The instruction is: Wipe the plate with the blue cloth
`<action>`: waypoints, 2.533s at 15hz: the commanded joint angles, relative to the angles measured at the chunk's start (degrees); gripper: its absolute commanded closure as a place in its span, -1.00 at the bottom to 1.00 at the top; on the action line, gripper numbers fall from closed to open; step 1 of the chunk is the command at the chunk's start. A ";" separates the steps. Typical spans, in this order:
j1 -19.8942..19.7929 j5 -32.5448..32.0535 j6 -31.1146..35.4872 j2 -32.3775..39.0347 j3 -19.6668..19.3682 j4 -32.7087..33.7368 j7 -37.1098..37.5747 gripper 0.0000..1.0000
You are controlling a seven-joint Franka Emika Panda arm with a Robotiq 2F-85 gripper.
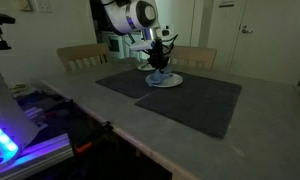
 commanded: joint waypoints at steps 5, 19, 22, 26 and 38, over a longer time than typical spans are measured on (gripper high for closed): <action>-0.43 -0.44 1.69 0.64 0.47 -0.32 -4.22 0.93; 1.37 -3.31 6.82 12.97 -4.41 9.72 -8.39 0.93; 2.50 -2.37 9.10 15.17 -6.24 11.09 -6.93 0.93; 3.80 -1.19 7.76 15.98 -6.98 11.82 -5.83 0.93; -9.26 9.55 -6.40 13.83 7.91 15.71 -17.28 0.93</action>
